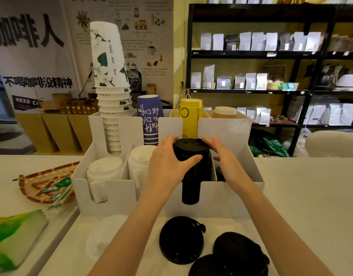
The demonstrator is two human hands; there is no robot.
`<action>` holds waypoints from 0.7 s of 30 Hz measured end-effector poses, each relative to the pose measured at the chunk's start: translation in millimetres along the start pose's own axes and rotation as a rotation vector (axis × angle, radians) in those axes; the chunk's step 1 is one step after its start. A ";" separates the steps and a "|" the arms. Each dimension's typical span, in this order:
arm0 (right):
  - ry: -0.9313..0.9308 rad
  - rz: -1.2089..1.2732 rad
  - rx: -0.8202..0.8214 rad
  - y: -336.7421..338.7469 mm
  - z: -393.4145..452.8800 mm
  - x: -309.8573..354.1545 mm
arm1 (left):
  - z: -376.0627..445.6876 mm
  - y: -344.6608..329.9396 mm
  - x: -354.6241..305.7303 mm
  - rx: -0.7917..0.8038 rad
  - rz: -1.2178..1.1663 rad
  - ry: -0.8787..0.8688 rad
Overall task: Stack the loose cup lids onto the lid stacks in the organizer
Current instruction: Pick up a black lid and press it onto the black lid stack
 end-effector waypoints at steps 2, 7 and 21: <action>-0.004 0.005 0.005 -0.1 1.3 -1.4 | -0.9 -0.4 -1.0 0.005 0.018 -0.002; 0.051 -0.047 0.025 0.2 3.1 -4.3 | -1.7 -0.4 -3.2 0.030 0.066 -0.004; 0.108 -0.140 0.046 3.6 -7.2 -8.9 | -1.3 1.3 -1.0 0.152 -0.043 0.024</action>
Point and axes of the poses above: each hand's wrist, its own z-axis towards the middle knuckle, its own y-axis out of the back of the hand, x = y × z, the point moved 3 cm from there along z, towards the middle knuckle, and after that the axes turned 8 degrees about -y, right-handed, at the moved point
